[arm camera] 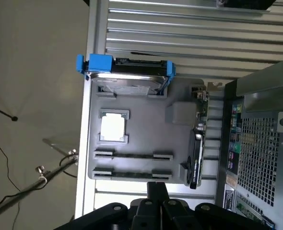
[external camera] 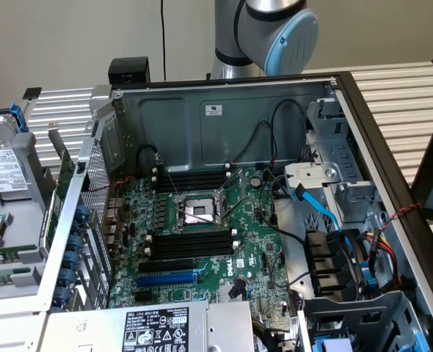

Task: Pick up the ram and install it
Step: 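Pick up the ram and move it above insertion slot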

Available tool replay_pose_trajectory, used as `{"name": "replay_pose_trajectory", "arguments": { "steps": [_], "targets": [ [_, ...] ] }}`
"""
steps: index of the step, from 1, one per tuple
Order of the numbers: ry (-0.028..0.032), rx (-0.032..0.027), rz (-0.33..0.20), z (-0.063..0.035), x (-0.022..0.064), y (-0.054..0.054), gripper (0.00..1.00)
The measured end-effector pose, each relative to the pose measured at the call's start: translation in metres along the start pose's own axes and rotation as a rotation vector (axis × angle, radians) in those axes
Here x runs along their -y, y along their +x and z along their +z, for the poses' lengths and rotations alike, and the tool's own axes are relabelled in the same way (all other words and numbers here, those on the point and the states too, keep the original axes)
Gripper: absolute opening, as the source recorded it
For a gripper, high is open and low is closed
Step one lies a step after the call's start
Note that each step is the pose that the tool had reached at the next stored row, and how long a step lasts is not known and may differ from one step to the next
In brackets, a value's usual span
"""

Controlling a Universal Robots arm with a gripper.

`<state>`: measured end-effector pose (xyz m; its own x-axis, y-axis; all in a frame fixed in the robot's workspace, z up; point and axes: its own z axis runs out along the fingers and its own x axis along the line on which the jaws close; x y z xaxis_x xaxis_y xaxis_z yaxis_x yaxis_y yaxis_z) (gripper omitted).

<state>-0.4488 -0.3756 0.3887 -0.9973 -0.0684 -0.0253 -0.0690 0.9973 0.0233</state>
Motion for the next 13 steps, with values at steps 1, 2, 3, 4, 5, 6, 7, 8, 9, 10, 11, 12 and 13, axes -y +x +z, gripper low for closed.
{"name": "replay_pose_trajectory", "arguments": {
  "steps": [1, 2, 3, 4, 5, 6, 7, 8, 9, 10, 11, 12, 13],
  "targets": [
    [-0.0004, -0.0004, -0.018, 0.0001, 0.0, 0.0, 0.1],
    [-0.0009, -0.0009, -0.036, 0.0002, 0.0, 0.0, 0.1],
    [-0.0014, -0.0013, -0.054, 0.0003, 0.0, 0.0, 0.1],
    [-0.0019, -0.0017, -0.074, 0.0004, 0.0, 0.0, 0.1],
    [-0.0023, -0.0021, -0.092, 0.0005, 0.0, 0.0, 0.1],
    [-0.0028, -0.0025, -0.11, 0.0006, 0.0, 0.0, 0.1],
    [-0.0032, -0.003, -0.128, 0.0007, 0.0001, 0.0, 0.1],
    [-0.0037, -0.0034, -0.146, 0.0007, 0.0, 0.0, 0.1],
    [-0.0041, -0.0038, -0.163, 0.0007, 0.0, 0.0, 0.1],
    [-0.0046, -0.0042, -0.182, 0.0008, 0.0001, 0.0, 0.1],
    [-0.0051, -0.0047, -0.201, 0.0009, 0.0, 0.0, 0.1],
    [-0.0056, -0.0051, -0.219, 0.0009, 0.0001, 0.0, 0.1],
    [-0.0061, -0.0055, -0.237, 0.001, 0.0, 0.0, 0.1]
  ]
}}
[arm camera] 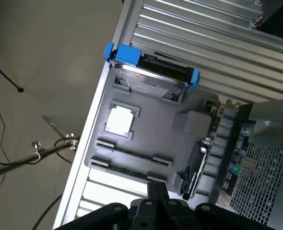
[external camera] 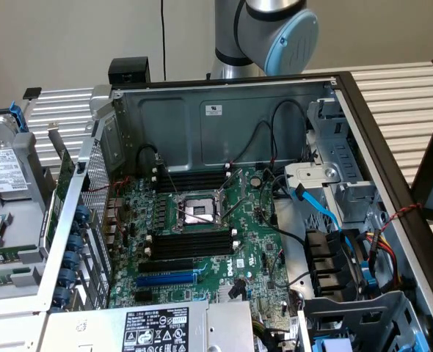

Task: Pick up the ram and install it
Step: 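Pick up the ram and move it above insertion slot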

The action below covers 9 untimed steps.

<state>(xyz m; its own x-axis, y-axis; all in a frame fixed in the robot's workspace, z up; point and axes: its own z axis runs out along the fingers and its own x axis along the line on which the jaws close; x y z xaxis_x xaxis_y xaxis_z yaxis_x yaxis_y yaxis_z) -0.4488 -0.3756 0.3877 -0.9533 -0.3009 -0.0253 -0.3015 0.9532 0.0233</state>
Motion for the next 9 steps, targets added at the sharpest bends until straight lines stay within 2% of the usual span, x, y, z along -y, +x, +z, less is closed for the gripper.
{"name": "replay_pose_trajectory", "arguments": {
  "steps": [9],
  "targets": [
    [-0.0041, -0.0037, -0.162, 0.0009, 0.0, 0.0, 0.1]
  ]
}}
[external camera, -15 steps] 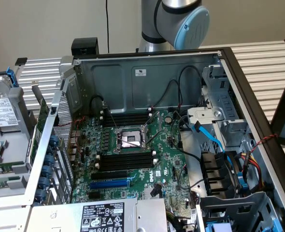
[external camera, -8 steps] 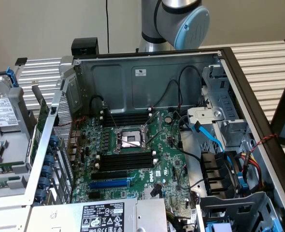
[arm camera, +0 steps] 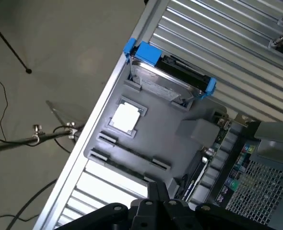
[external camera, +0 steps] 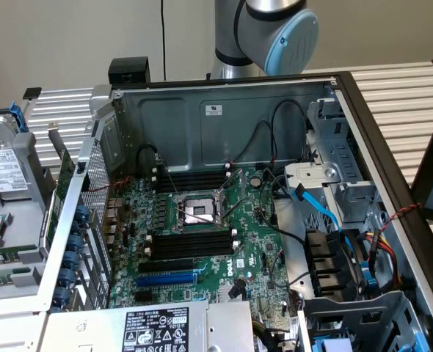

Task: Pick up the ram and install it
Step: 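Pick up the ram and move it above insertion slot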

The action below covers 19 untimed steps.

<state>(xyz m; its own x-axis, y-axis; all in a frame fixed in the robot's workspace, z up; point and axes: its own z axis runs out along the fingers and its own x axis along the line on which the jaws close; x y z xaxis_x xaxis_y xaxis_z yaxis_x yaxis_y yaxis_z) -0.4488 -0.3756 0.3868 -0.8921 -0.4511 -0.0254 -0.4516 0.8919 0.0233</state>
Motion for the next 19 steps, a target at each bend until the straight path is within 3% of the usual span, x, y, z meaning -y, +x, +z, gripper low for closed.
{"name": "replay_pose_trajectory", "arguments": {
  "steps": [13, 19],
  "targets": [
    [-0.0067, -0.0065, -0.236, 0.0011, 0.0, 0.0, 0.1],
    [-0.011, -0.016, -0.341, 0.0016, 0.0, 0.0, 0.1]
  ]
}}
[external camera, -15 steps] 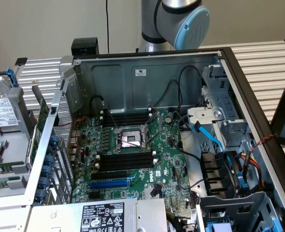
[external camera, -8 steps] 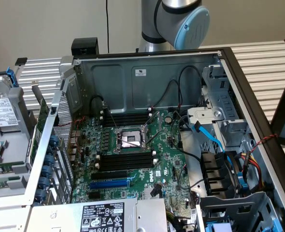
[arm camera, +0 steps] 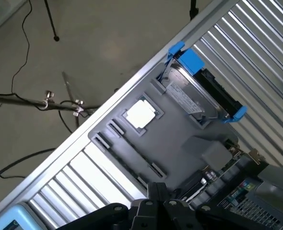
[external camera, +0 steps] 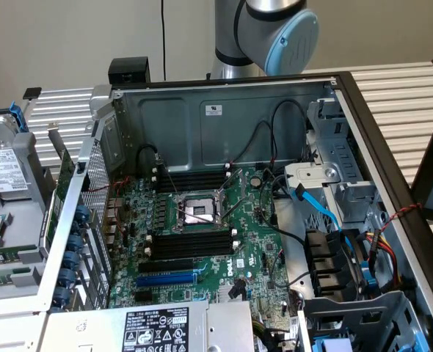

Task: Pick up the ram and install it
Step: 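Pick up the ram and move it above insertion slot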

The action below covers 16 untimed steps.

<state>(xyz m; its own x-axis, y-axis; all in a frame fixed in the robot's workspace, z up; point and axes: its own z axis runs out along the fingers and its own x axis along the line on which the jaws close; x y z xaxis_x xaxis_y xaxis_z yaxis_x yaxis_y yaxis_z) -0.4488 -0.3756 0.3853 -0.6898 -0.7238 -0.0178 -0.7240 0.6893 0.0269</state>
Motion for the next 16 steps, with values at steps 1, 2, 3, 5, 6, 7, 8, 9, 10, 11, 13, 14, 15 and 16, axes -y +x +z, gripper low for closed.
{"name": "replay_pose_trajectory", "arguments": {
  "steps": [1, 2, 3, 5, 6, 7, 8, 9, 10, 11, 13, 14, 15, 16],
  "targets": [
    [-0.0009, -0.002, -0.017, 0.0, 0.0, 0.0, 0.1],
    [-0.0018, -0.0038, -0.033, 0.0001, 0.0, 0.0, 0.1],
    [-0.0027, -0.0056, -0.05, 0.0002, 0.0, 0.0, 0.1],
    [-0.0045, -0.009, -0.084, 0.0004, 0.0, 0.0, 0.1],
    [-0.0053, -0.0107, -0.101, 0.0005, 0.0, 0.0, 0.1],
    [-0.0062, -0.0123, -0.118, 0.0006, 0.0, 0.0, 0.1],
    [-0.0071, -0.0138, -0.137, 0.0007, 0.0, 0.0, 0.1],
    [-0.0076, -0.0148, -0.154, 0.0008, 0.0, 0.0, 0.1],
    [-0.0083, -0.0159, -0.174, 0.0009, 0.0, 0.0, 0.1],
    [-0.0087, -0.0168, -0.192, 0.001, 0.0001, 0.0, 0.1],
    [-0.0096, -0.0187, -0.228, 0.0011, 0.0001, 0.0, 0.1],
    [-0.01, -0.0195, -0.246, 0.0013, 0.0001, 0.0, 0.1],
    [-0.0104, -0.0205, -0.264, 0.0013, 0.0001, 0.0, 0.1],
    [-0.0108, -0.0213, -0.282, 0.0014, 0.0002, 0.0, 0.1]
  ]
}}
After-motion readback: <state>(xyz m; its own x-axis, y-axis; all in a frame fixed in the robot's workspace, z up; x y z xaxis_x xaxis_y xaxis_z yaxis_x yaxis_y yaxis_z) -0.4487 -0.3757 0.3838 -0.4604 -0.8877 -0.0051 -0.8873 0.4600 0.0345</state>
